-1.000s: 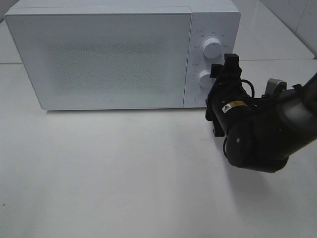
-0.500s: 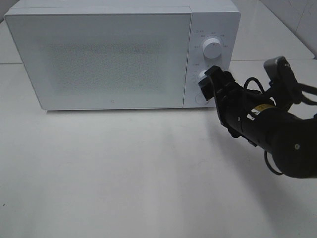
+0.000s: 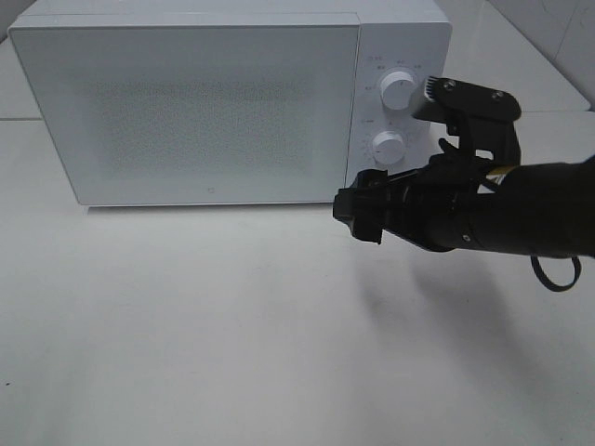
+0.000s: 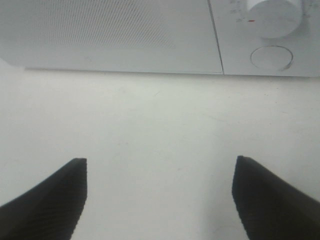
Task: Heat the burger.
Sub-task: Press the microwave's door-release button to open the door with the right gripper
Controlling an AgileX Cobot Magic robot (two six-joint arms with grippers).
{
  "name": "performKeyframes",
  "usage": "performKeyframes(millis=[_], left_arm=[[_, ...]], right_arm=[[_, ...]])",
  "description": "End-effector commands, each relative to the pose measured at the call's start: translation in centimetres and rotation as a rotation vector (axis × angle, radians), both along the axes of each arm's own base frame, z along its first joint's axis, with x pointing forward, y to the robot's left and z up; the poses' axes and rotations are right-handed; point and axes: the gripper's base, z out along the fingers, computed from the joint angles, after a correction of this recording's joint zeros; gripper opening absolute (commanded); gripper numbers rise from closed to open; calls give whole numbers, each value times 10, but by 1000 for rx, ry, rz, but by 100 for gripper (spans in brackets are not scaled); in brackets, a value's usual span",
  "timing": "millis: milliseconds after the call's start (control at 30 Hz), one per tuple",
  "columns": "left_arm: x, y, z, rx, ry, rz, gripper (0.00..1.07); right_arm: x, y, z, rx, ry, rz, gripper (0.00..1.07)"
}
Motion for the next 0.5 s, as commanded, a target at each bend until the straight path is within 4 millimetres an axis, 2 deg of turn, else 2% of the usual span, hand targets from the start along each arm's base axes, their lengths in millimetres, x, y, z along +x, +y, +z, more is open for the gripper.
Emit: performKeyframes(millis=[33,167,200,500], left_arm=[[-3,0,0,-6,-32,7,100],[-3,0,0,-6,-32,7,100],[-3,0,0,-6,-32,7,100],[-3,0,0,-6,-32,7,100]], right_arm=[[7,-2,15,-99,58,133,76],[10,-5,22,-184,135,214,76],[13,-8,29,-231,176,240,76],[10,-17,50,-398,402,281,76]])
